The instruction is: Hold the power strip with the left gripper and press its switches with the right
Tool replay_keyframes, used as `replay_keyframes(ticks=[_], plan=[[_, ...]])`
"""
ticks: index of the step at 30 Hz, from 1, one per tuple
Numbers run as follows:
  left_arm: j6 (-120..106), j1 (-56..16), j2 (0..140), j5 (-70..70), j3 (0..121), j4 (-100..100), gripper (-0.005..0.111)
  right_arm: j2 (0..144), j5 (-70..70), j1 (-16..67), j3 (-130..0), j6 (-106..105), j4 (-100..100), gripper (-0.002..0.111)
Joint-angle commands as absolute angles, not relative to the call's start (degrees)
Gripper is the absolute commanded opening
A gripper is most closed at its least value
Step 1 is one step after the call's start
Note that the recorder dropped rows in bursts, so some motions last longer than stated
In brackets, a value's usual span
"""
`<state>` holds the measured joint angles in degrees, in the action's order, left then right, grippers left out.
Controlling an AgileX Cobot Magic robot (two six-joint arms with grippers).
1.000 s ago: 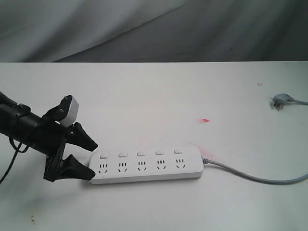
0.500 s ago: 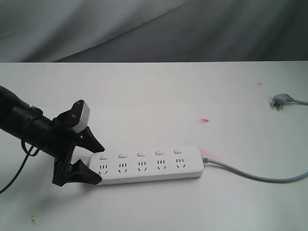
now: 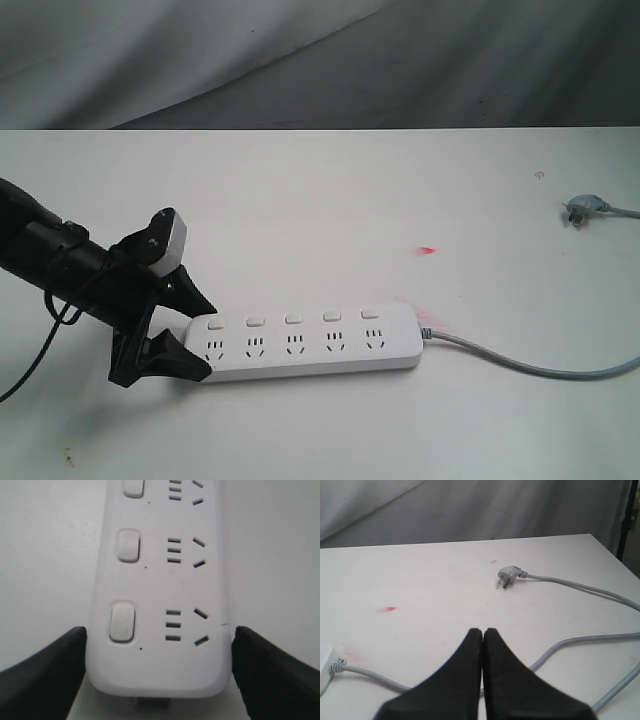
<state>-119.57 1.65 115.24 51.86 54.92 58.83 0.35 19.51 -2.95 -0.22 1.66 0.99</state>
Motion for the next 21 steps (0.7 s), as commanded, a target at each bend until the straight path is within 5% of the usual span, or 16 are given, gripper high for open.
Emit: replay_keyframes(ticks=[1, 21], plan=[[-119.96, 1.32, 115.38, 50.72, 54.98, 58.82, 0.047, 0.0, 19.14, -3.4, 0.0, 1.97, 1.05, 0.0], [-119.96, 1.32, 115.38, 50.72, 54.98, 58.82, 0.047, 0.0, 18.23, -3.4, 0.0, 0.82, -1.67, 0.0]])
